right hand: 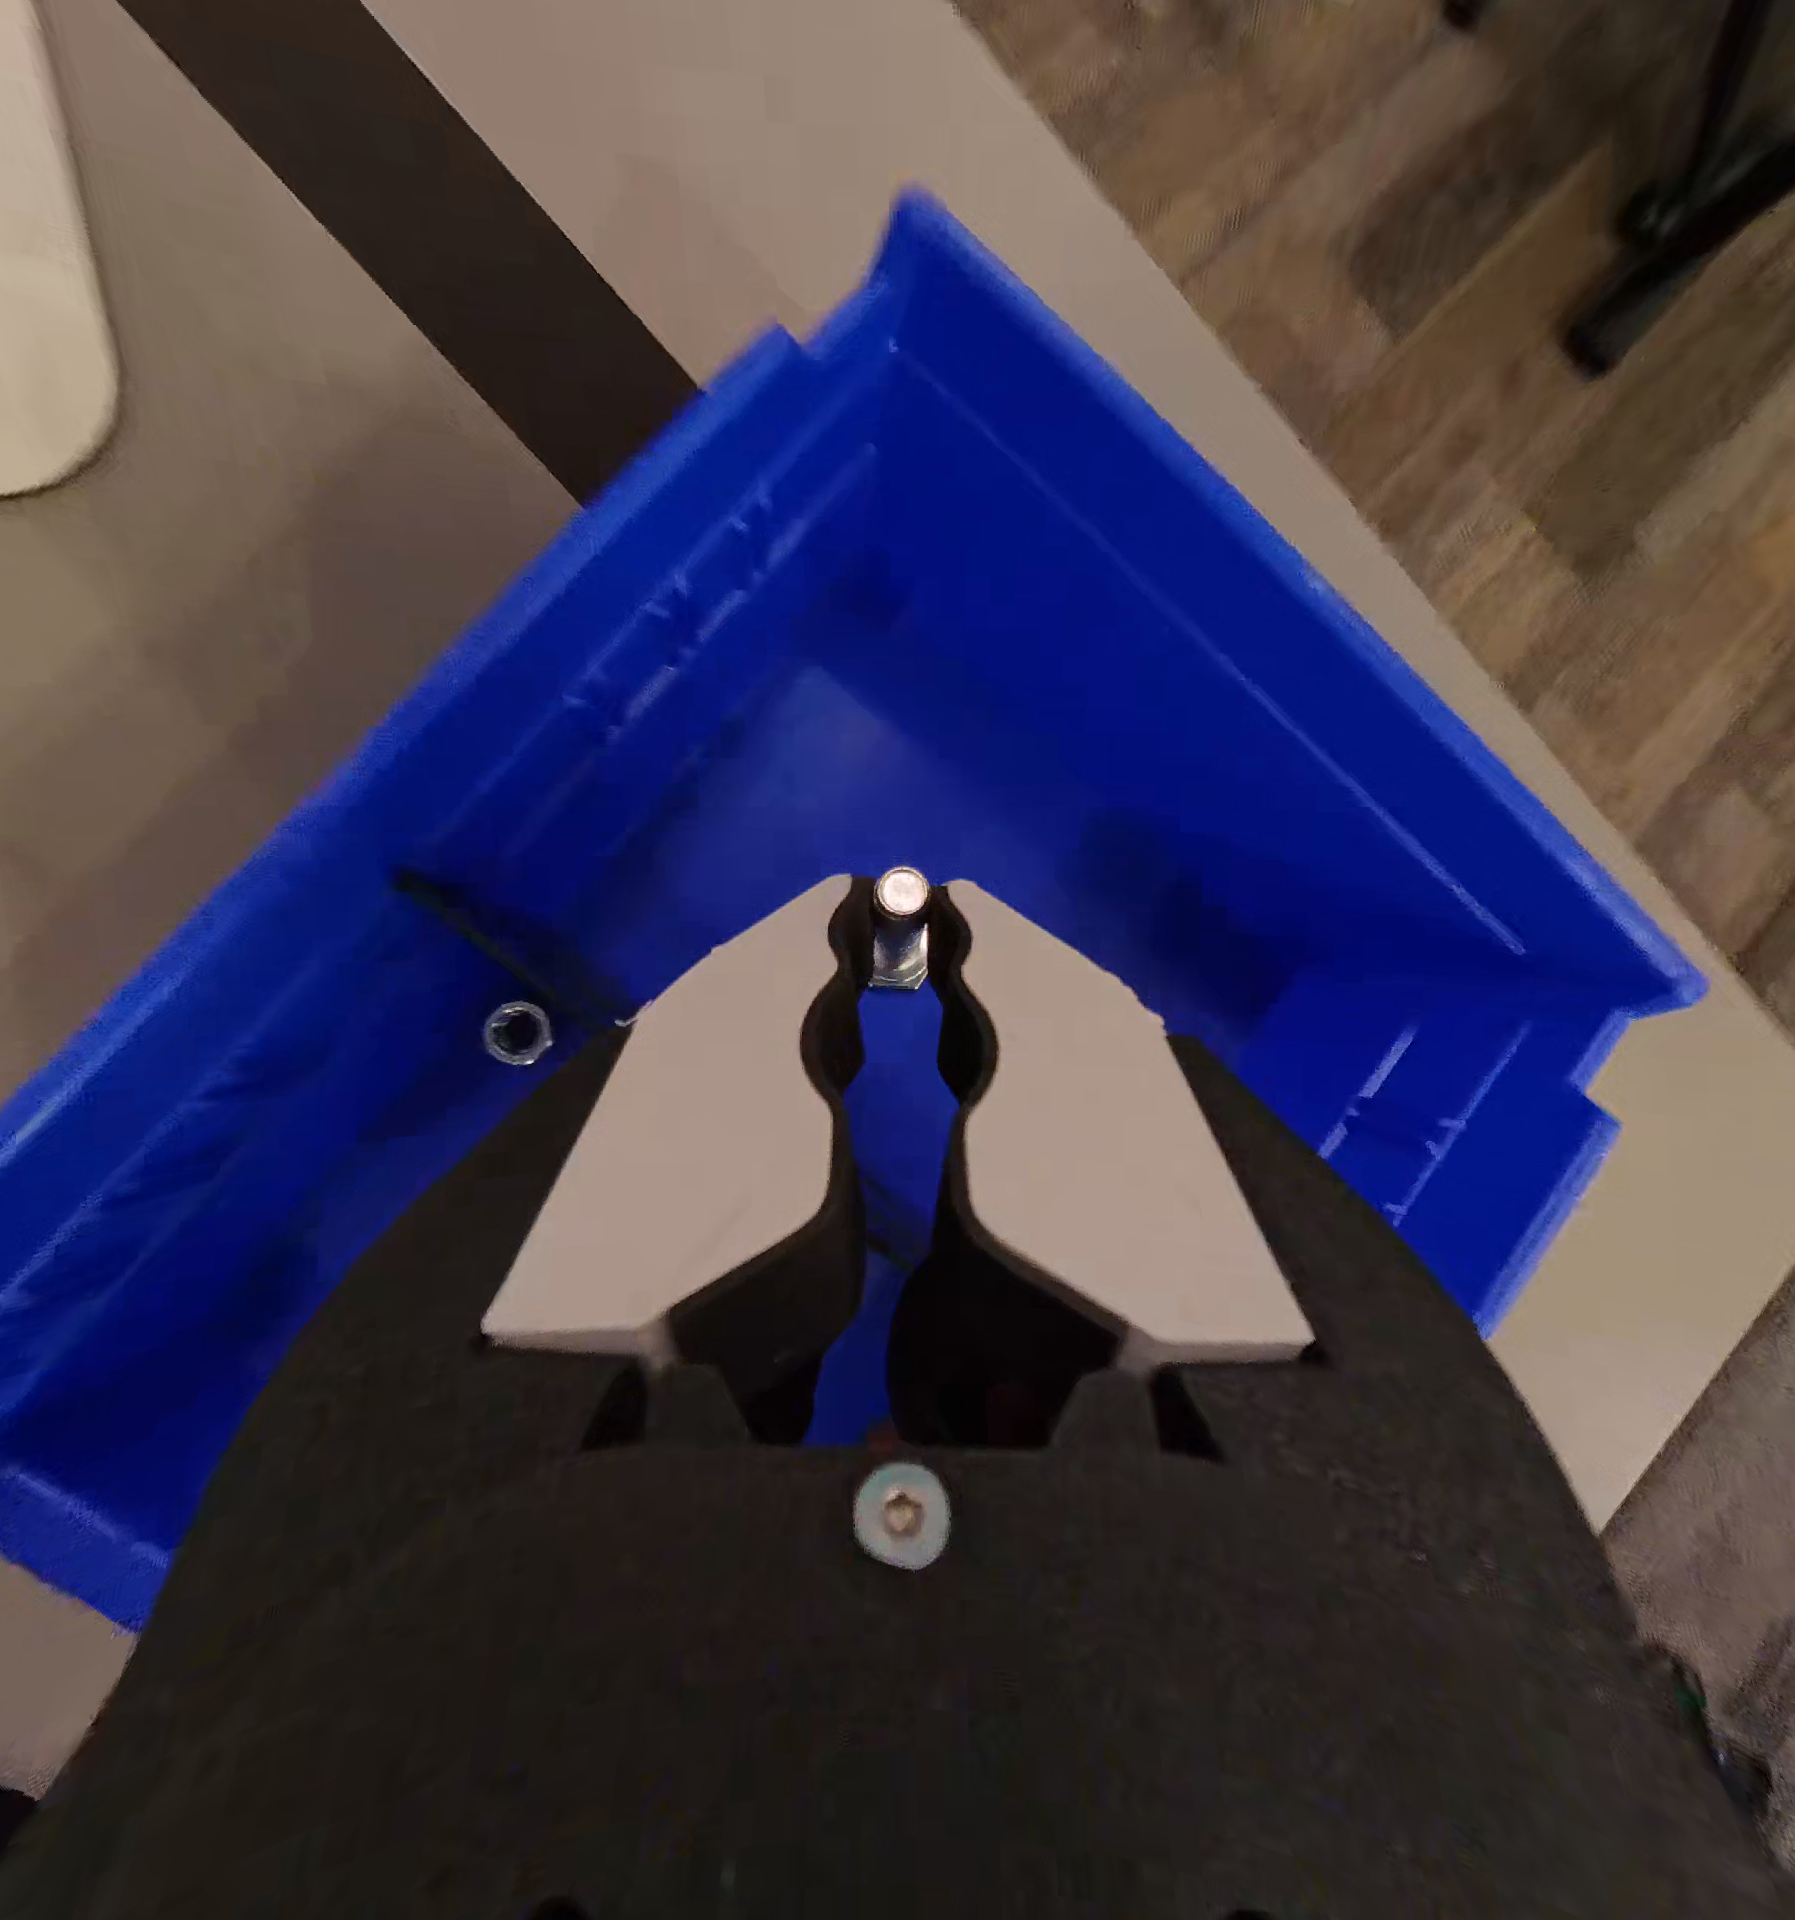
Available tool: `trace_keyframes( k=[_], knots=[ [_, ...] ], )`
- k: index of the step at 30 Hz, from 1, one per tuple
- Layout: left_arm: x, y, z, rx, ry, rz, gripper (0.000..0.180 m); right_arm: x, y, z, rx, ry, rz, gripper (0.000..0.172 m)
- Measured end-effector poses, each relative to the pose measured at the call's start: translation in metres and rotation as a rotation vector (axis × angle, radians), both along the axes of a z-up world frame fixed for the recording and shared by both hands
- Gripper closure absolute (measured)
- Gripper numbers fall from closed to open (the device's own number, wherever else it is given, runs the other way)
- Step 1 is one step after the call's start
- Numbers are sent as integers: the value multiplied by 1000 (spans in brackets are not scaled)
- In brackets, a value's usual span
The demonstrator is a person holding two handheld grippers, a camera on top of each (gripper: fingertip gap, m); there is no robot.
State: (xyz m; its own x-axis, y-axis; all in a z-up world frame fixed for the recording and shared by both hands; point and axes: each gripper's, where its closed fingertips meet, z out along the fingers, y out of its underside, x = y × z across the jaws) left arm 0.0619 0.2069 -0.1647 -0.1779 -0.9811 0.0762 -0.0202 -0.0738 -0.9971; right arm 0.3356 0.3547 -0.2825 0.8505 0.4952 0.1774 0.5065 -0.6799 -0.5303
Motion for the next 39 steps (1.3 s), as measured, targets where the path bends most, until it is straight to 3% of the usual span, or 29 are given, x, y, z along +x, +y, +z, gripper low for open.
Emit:
trace_keyframes(
  k=[3, 6, 9, 12, 17, 21, 23, 25, 29, 33, 39],
  knots=[
    [0, 4, -2, -3, 4, 18, 176, 10, 4, -17, -48, -24, -51, 159],
    [-2, 4, -1, 5, -3, 13, 173, 6, 7, -8, 0, 11, -61, 153],
    [-2, 5, -1, 27, 11, 29, 165, -1, -1, 20, 61, -42, -33, 149],
    [-9, 12, 6, 69, 31, 86, 156, -30, -9, 66, 195, 51, 33, 151],
    [-54, 46, 38, 197, 59, 309, 153, -60, -26, 114, 340, 73, 81, 150],
    [-126, 90, 65, 248, 100, 581, 154, -81, -37, 134, 396, 125, 123, 150],
    [-168, 114, 64, 278, 188, 730, 154, -91, -42, 139, 414, 133, 144, 150],
    [-209, 143, 44, 236, 325, 858, 154, -102, -44, 143, 432, 139, 170, 150],
    [-278, 192, -26, 41, 607, 1009, 148, -123, -46, 148, 455, 140, 213, 150],
    [-313, 222, -89, -169, 753, 1039, 147, -144, -49, 149, 460, 177, 251, 151],
    [-324, 242, -165, -409, 974, 981, 147, -173, -53, 149, 460, 219, 301, 151]
  ],
)
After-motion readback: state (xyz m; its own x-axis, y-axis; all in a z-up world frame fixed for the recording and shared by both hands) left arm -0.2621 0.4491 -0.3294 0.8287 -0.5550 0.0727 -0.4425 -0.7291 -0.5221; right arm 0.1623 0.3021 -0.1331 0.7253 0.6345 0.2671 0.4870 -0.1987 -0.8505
